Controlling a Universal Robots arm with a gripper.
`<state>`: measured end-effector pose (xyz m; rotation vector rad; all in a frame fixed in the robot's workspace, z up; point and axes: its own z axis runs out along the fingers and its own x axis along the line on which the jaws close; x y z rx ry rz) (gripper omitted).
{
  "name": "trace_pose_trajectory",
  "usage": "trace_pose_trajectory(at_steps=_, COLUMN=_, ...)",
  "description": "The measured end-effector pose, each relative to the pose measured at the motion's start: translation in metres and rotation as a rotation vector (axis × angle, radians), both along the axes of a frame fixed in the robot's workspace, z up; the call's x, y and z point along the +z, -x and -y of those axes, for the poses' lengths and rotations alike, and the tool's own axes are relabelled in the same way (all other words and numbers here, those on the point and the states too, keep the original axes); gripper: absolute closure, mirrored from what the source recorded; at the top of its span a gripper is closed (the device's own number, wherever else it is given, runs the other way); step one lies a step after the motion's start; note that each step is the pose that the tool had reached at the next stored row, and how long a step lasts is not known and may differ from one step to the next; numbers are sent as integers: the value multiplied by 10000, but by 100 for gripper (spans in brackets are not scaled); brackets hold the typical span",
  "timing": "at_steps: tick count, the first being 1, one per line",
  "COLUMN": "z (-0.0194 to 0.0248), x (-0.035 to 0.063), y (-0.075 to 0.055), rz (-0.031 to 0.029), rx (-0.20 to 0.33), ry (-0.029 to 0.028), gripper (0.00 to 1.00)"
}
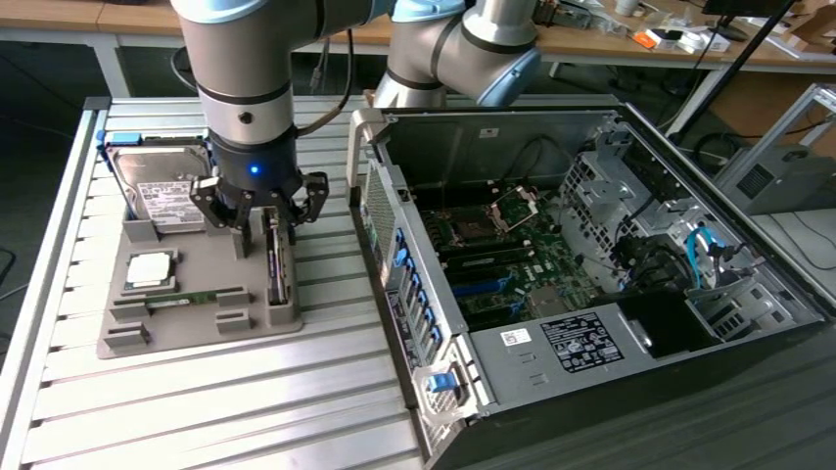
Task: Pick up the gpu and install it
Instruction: 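Pick up the gpu and move the gpu toward the slot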
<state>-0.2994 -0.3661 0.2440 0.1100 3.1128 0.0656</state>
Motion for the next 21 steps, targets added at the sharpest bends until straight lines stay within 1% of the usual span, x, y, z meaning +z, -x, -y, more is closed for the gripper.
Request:
trace_pose_trajectory(at_steps=5, z=0, x=0, y=0, rz=0, rx=0, ry=1, gripper=44)
trace_pose_trajectory(at_steps=6, z=0, x=0, y=0, rz=0, rx=0, ry=0, gripper=46)
trace_pose_trajectory(at_steps=9, z=0, x=0, y=0, rz=0, rx=0, ry=0, gripper=65)
trace_pose_trajectory(at_steps=11, z=0, x=0, y=0, rz=-1, rx=1, ry=0, gripper=65)
trace_pose_trajectory(at_steps=12, z=0, x=0, y=0, rz=-1, rx=0, ry=0, gripper=71)
trace_pose_trajectory(at_steps=13, z=0, x=0, y=0, rz=0, rx=0, ry=0, gripper=73)
trace_pose_trajectory(at_steps=21, z=0, x=0, y=0, rz=-1, rx=0, ry=1, gripper=73)
